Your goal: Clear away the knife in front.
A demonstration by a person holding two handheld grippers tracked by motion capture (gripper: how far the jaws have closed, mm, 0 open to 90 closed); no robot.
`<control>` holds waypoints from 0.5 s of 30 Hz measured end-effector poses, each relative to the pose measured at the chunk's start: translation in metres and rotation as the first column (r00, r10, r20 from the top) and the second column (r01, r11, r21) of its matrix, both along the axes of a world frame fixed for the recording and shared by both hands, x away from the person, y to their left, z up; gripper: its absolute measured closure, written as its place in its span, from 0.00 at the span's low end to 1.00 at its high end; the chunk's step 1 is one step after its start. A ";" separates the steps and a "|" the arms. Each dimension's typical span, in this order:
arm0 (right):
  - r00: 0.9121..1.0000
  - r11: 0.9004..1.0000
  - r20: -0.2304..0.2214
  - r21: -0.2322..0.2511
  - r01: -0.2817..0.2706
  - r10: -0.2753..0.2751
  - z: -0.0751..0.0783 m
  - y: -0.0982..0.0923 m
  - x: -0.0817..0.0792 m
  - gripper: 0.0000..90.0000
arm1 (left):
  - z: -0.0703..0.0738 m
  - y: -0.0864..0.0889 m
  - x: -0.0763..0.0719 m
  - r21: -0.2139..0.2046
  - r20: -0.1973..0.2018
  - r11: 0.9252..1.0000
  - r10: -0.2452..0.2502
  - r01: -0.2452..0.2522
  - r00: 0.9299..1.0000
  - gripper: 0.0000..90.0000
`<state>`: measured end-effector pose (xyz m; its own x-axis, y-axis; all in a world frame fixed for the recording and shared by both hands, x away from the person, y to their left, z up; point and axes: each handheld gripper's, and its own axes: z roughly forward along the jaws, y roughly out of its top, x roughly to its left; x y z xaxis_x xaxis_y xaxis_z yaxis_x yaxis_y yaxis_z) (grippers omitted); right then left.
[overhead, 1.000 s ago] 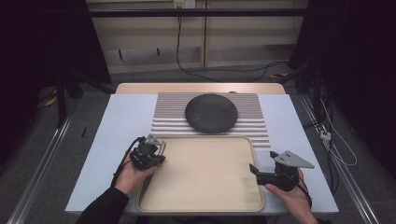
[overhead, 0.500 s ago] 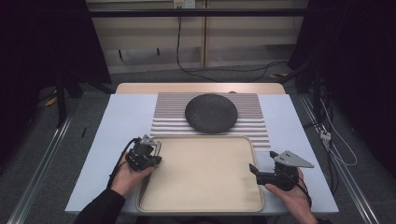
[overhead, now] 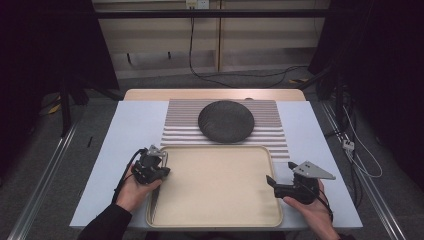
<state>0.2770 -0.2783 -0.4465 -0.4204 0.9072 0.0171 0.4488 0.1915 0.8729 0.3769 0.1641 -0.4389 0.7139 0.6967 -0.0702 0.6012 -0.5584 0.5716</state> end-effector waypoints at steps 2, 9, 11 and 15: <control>1.000 1.000 0.001 0.000 -0.002 0.002 0.000 0.000 0.000 0.10 | 0.000 0.002 0.000 -0.004 0.001 1.000 0.003 -0.003 1.000 1.00; 1.000 1.000 0.001 0.000 -0.005 0.005 0.000 0.001 0.000 0.10 | -0.001 0.003 -0.001 -0.005 0.011 1.000 0.001 -0.001 1.000 1.00; 1.000 1.000 0.000 0.000 -0.005 0.005 0.000 0.000 0.000 0.10 | -0.001 0.003 -0.001 -0.012 0.004 1.000 0.016 -0.016 1.000 1.00; 1.000 1.000 -0.001 0.001 -0.004 0.004 0.000 0.000 0.000 0.10 | -0.001 0.004 -0.001 -0.022 0.004 1.000 0.017 -0.017 1.000 0.99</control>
<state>0.2774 -0.2779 -0.4467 -0.4240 0.9055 0.0190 0.4492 0.1921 0.8725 0.3762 0.1682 -0.4398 0.7021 0.7073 -0.0826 0.6080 -0.5350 0.5867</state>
